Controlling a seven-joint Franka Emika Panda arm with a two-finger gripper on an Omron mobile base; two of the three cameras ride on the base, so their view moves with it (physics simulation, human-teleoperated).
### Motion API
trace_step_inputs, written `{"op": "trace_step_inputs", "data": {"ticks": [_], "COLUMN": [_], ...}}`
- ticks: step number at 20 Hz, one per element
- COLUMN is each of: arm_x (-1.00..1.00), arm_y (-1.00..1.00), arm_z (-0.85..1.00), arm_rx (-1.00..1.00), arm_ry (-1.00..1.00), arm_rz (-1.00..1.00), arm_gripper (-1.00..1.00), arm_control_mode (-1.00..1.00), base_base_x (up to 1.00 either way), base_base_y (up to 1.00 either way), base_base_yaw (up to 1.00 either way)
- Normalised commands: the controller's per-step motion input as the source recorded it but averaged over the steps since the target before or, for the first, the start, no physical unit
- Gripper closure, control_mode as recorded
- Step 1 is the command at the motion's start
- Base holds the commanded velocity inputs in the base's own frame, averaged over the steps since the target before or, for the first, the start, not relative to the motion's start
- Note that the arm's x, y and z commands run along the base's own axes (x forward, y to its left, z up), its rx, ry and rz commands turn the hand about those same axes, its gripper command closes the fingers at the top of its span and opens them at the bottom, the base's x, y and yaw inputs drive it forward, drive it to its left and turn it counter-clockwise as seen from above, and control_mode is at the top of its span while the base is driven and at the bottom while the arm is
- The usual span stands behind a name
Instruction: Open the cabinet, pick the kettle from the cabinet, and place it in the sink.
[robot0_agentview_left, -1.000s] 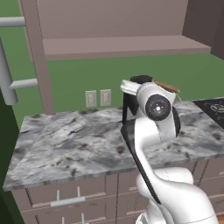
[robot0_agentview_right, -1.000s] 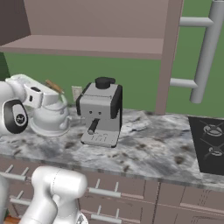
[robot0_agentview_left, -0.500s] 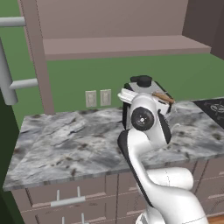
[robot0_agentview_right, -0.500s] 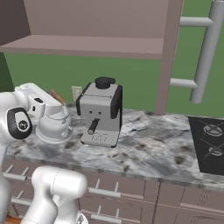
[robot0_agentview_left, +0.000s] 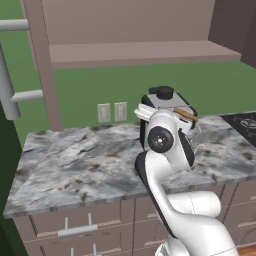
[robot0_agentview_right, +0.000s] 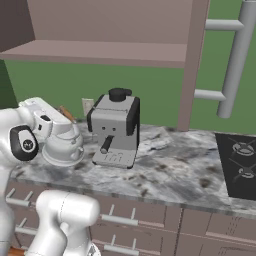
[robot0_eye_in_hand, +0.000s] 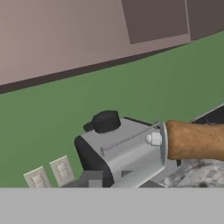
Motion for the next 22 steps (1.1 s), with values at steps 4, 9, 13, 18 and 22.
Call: {"op": "trace_step_inputs", "data": {"ticks": [4, 9, 13, 18, 22], "arm_x": [0.0, 0.0, 0.0, 0.0, 0.0], "arm_y": [0.0, 0.0, 0.0, 0.0, 0.0], "arm_z": [0.0, 0.0, 0.0, 0.0, 0.0], "arm_rx": [0.0, 0.0, 0.0, 0.0, 0.0], "arm_ry": [0.0, 0.0, 0.0, 0.0, 0.0], "arm_rz": [0.0, 0.0, 0.0, 0.0, 0.0], "arm_gripper": [1.0, 1.0, 1.0, 1.0, 1.0], "arm_control_mode": [-1.0, -1.0, -1.0, 1.0, 1.0], "base_base_x": [0.0, 0.0, 0.0, 0.0, 0.0], "base_base_y": [0.0, 0.0, 0.0, 0.0, 0.0], "base_base_yaw": [0.0, 0.0, 0.0, 0.0, 0.0]}}
